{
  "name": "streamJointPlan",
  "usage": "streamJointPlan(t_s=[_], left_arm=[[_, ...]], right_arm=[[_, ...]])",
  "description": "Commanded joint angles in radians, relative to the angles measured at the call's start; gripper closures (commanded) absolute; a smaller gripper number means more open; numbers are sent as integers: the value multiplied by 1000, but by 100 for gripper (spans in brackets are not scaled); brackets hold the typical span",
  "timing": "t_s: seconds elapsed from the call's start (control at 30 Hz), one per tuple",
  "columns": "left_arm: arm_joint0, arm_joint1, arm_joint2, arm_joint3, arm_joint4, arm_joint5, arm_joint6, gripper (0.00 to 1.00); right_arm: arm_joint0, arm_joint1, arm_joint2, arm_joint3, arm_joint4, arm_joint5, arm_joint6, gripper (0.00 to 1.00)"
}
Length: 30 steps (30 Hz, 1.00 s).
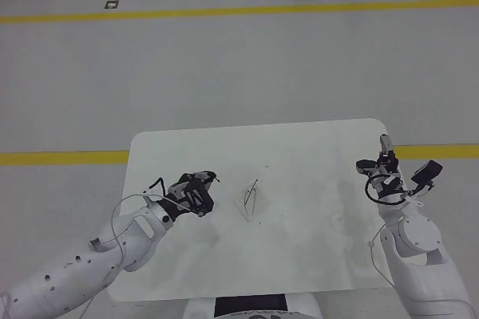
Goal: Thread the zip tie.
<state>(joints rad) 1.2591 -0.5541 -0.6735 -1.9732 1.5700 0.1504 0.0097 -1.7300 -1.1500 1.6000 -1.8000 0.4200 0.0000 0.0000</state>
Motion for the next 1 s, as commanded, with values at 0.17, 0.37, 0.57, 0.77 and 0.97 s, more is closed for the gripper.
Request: streamJointPlan(t_s=[0.17,0.37,0.57,0.77,0.97], left_arm=[[0,-1,0,0,0,-3,1,100],[-39,-2,14,25,0,83,-19,100],[-109,17,60,50,0,190,-55,100],[-130,30,71,27,0,190,-87,100],[-128,32,71,25,0,190,-88,100]], right_arm=[[0,0,0,0,0,0,0,0],[0,0,0,0,0,0,0,0],[0,0,0,0,0,0,0,0],[0,0,0,0,0,0,0,0],[6,0,-6,-17,-29,1,26,0]])
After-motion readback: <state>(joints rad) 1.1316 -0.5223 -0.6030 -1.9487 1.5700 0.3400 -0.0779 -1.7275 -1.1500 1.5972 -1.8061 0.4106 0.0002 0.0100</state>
